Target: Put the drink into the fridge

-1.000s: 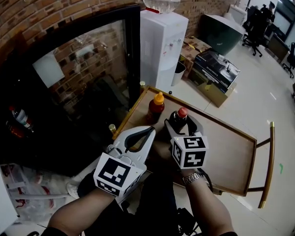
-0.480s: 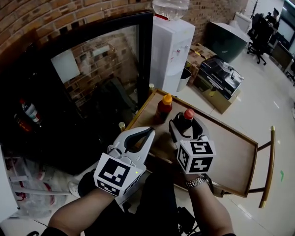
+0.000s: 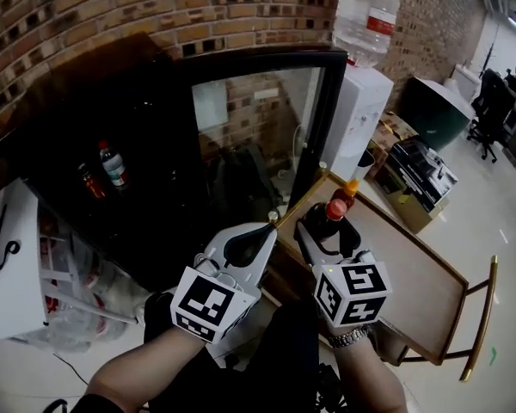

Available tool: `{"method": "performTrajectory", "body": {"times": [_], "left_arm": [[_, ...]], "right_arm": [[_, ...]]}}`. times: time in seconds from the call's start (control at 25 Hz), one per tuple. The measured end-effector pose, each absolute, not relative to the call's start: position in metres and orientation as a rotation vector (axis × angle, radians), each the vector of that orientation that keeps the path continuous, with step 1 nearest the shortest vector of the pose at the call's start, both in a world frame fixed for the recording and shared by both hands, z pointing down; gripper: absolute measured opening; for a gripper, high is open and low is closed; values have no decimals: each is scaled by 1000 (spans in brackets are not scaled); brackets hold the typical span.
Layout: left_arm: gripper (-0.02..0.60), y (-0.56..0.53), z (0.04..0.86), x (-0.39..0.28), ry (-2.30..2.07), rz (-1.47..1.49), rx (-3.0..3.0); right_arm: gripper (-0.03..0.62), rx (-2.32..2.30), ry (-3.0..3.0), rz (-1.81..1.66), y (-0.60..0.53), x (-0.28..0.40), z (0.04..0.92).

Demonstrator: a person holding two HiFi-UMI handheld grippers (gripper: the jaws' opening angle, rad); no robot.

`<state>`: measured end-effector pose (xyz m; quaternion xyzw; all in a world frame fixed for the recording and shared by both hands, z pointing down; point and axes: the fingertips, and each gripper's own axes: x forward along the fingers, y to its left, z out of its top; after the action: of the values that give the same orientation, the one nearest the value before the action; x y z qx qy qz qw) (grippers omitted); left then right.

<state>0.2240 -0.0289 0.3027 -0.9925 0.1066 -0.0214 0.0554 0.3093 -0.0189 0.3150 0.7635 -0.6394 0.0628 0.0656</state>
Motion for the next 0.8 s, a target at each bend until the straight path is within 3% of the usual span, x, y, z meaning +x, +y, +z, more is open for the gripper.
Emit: {"method": "performTrajectory", "body": {"times": [0.8], "left_arm": [[5,-159,309,-8,974,-95,-2895]], "right_arm": [[304,1789,-2379,136,-182,63,322]]}}
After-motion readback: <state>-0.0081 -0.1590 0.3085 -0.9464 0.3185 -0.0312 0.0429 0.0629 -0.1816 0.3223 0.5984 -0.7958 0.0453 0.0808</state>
